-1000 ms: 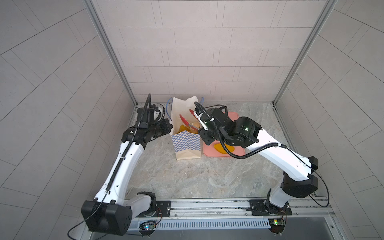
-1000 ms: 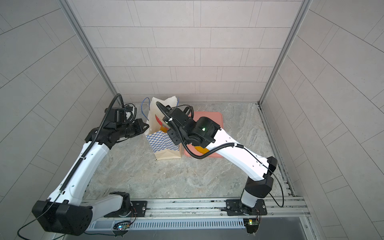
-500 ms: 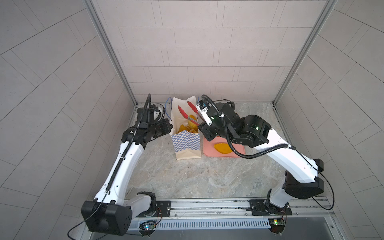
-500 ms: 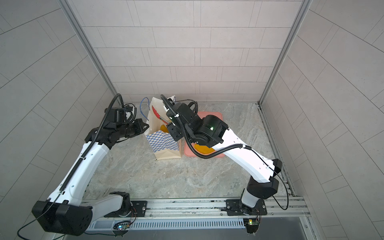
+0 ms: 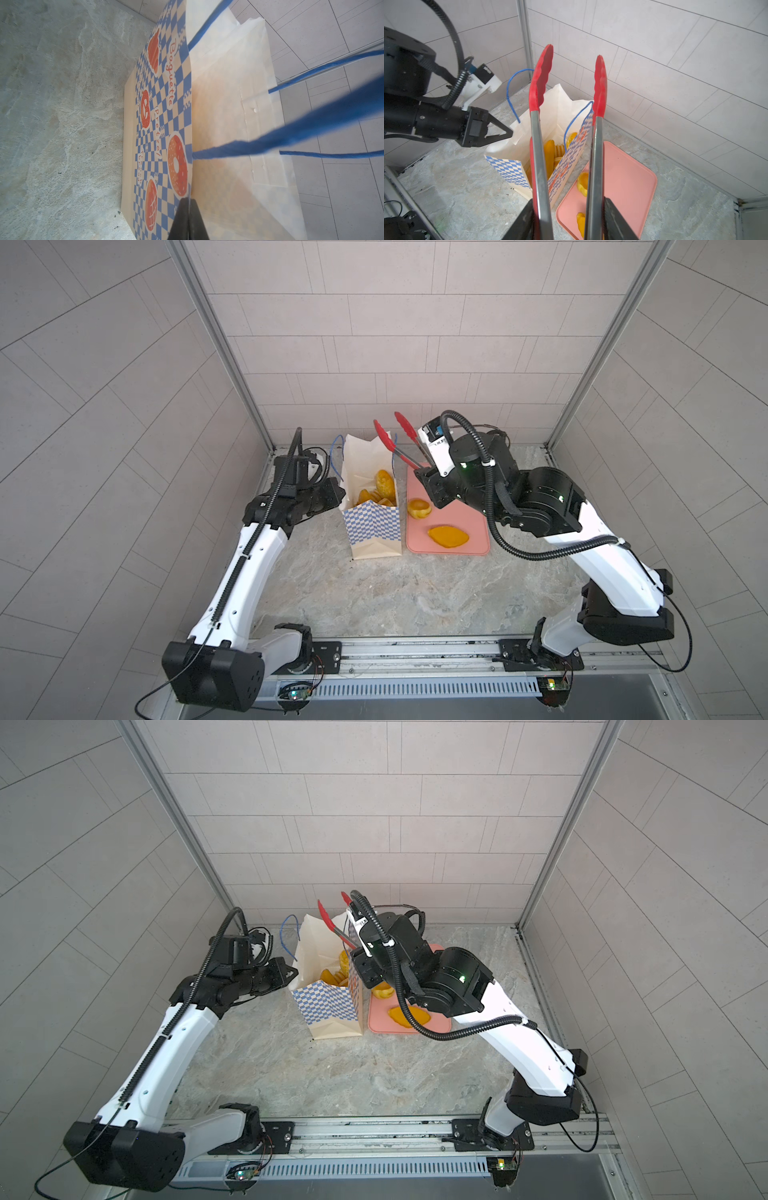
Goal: Place the fake bread into the paper bag
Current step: 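Withdraw the empty right tongs up out of the bag toward the tray, then lower the open right tongs around the yellow cup bun on the tray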
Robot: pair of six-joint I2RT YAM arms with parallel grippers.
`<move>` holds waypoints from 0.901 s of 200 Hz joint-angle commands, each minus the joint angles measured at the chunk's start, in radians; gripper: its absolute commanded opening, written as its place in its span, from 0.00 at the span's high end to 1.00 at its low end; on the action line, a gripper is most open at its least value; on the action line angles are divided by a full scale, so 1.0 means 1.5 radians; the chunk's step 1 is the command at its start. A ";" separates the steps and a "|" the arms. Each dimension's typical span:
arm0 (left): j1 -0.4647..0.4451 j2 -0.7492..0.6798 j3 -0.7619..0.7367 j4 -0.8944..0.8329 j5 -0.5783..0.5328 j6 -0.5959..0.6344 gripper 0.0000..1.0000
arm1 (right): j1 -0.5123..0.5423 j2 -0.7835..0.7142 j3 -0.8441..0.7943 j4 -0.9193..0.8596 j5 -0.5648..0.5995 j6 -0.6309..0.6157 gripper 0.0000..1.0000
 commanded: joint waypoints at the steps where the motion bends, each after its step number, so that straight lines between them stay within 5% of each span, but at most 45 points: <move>1: -0.003 -0.015 -0.001 0.003 0.002 0.001 1.00 | -0.031 -0.044 -0.018 0.020 0.030 -0.006 0.51; 99: -0.003 -0.013 -0.003 0.004 0.001 0.004 1.00 | -0.231 -0.142 -0.260 0.024 -0.123 0.016 0.50; 180: -0.004 -0.006 0.000 0.006 0.003 0.004 1.00 | -0.247 -0.101 -0.421 0.040 -0.203 0.005 0.50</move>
